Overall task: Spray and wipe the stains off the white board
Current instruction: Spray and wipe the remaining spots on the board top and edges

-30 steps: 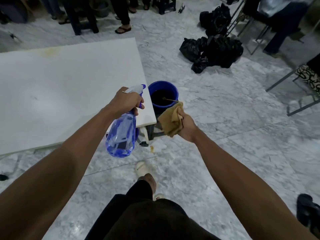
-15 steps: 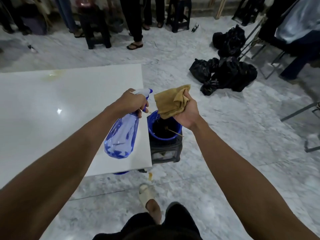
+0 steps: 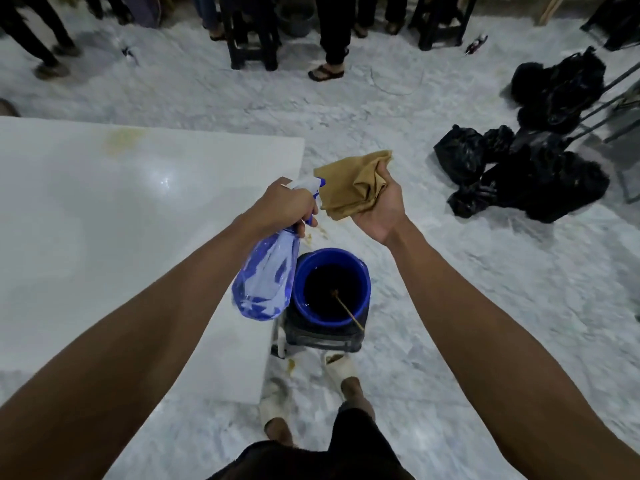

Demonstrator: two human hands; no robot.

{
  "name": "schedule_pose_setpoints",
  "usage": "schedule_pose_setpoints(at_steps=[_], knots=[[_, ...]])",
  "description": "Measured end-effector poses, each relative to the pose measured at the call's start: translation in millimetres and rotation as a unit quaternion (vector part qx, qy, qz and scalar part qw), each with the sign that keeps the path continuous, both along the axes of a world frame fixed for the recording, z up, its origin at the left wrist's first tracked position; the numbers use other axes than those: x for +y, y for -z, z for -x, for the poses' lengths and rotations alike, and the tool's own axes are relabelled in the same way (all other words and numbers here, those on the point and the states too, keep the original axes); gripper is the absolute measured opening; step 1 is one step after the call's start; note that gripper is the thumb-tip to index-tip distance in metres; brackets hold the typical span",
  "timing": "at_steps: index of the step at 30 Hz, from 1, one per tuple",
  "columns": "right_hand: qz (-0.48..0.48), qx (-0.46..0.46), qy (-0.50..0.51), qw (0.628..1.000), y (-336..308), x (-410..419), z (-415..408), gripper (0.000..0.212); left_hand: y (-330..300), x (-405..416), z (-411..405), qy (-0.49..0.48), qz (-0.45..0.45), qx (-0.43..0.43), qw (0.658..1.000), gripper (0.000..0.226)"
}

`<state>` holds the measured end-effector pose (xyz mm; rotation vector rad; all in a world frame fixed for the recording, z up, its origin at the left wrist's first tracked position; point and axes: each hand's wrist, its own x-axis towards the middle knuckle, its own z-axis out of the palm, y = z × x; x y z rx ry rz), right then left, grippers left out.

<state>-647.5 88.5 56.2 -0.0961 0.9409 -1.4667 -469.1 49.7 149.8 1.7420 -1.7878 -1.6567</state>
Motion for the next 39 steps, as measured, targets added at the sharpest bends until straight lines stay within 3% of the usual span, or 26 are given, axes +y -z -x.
schedule_pose_setpoints(at_steps=[5,10,13,16,18,20,21,24,25,29,32,35,36,39], knots=[[-0.005,-0.029,-0.029,0.999,8.9,-39.8,43.4,0.063,14.0,-29.6,48.4,-0.051,-0.016,-0.006,0.999,0.034],[-0.018,-0.025,-0.061,0.998,29.6,-67.1,66.4,0.066,22.6,-47.1,70.8,-0.088,-0.057,-0.013,0.994,0.007],[-0.040,0.021,-0.081,0.996,52.7,-78.4,68.5,0.066,32.0,-60.8,76.9,-0.114,-0.058,-0.024,0.992,0.011],[-0.090,0.135,-0.139,0.977,86.8,-84.5,56.2,0.062,43.9,-77.8,75.6,-0.136,-0.035,-0.012,0.990,0.018],[-0.121,0.242,-0.183,0.945,110.6,-88.5,41.5,0.052,53.3,-91.8,69.7,-0.152,-0.015,-0.010,0.988,0.032],[-0.095,0.348,-0.217,0.907,132.7,-105.2,27.7,0.037,59.0,-107.7,63.8,-0.168,0.004,-0.010,0.986,0.026],[-0.078,0.380,-0.213,0.897,146.8,-123.8,19.4,0.039,61.5,-117.3,60.3,-0.171,0.014,-0.015,0.985,0.020],[-0.118,0.435,-0.131,0.883,154.6,-193.7,-3.9,0.073,71.7,-147.7,49.3,-0.174,0.056,-0.023,0.983,0.018],[-0.131,0.463,-0.104,0.870,151.2,-218.1,-8.7,0.072,74.8,-155.5,45.5,-0.173,0.071,-0.021,0.982,0.022],[-0.118,0.643,-0.091,0.751,146.5,-297.3,-20.2,0.061,94.8,-180.1,30.3,-0.168,0.104,-0.033,0.980,0.042],[-0.109,0.674,-0.188,0.706,186.2,-327.3,-29.9,0.060,112.4,-190.7,23.2,-0.160,0.106,-0.039,0.981,0.047],[-0.072,0.757,-0.215,0.613,207.6,-329.0,-36.4,0.056,124.9,-194.7,20.3,-0.152,0.093,-0.062,0.982,0.027],[-0.069,0.771,-0.209,0.598,209.0,-328.6,-38.5,0.057,127.0,-194.7,19.7,-0.151,0.090,-0.068,0.982,0.021],[-0.078,0.776,-0.193,0.595,216.6,-327.7,-40.3,0.068,135.1,-193.3,23.0,-0.146,0.087,-0.077,0.982,0.018]])
